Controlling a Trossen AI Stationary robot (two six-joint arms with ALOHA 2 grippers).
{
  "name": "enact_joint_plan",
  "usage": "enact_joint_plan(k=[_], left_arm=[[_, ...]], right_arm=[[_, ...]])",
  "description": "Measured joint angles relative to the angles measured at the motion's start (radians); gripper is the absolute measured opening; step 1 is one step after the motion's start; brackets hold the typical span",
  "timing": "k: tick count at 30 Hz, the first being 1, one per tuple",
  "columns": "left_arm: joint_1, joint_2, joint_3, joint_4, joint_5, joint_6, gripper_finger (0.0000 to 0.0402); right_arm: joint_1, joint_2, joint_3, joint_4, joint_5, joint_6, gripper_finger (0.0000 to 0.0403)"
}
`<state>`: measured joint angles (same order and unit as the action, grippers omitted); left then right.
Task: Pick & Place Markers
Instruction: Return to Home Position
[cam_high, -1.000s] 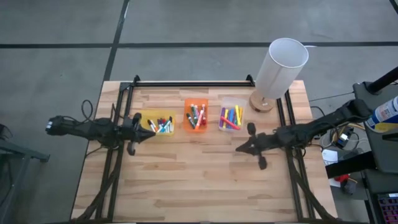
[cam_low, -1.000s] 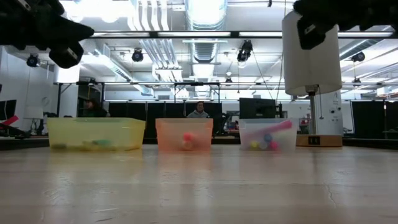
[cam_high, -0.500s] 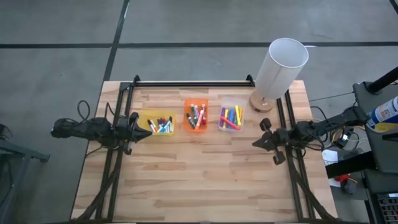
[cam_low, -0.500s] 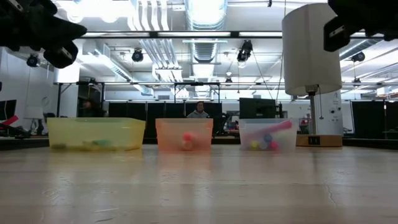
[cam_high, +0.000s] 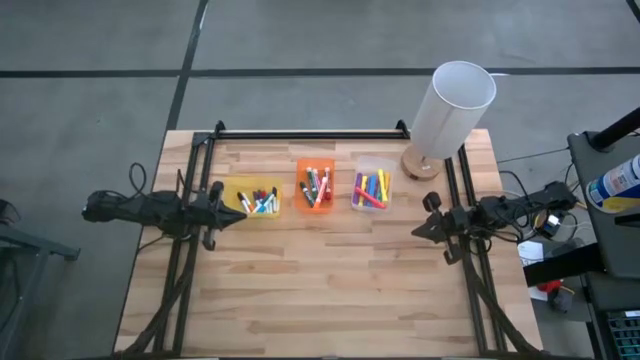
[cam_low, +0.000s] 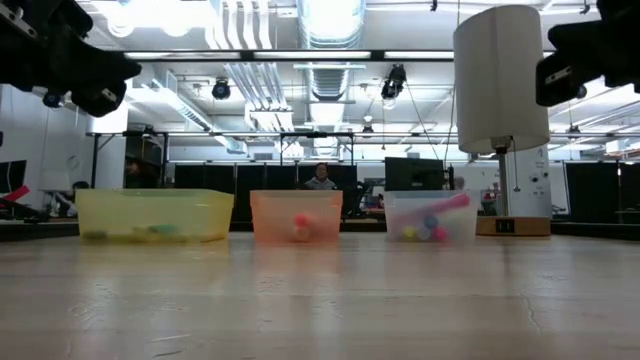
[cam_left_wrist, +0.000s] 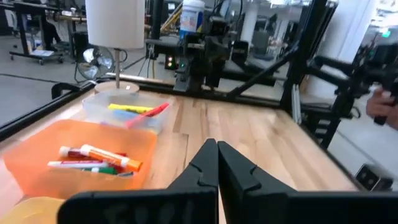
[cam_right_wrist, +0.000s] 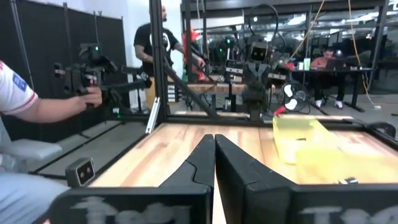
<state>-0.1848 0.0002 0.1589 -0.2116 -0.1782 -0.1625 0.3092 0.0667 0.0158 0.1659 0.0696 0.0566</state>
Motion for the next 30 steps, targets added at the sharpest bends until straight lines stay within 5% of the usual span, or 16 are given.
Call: enact_joint_plan(k=[12, 22, 30], left_arm=[[0.000, 0.002, -0.081, 0.036, -0.081, -0.004, 0.0000], [0.001, 0.024, -0.079, 0.030, -0.161, -0.023, 0.0000], [0.001, 0.024, -0.079, 0.029, -0.160, -0.023, 0.0000]], right_arm=[[0.000, -0.056, -0.007, -0.141, 0.007, -0.006, 0.0008], [-0.003, -0.052, -0.007, -0.126, 0.090, -0.219, 0.0008], [-0.003, -0.052, -0.007, -0.126, 0.090, -0.084, 0.0008]])
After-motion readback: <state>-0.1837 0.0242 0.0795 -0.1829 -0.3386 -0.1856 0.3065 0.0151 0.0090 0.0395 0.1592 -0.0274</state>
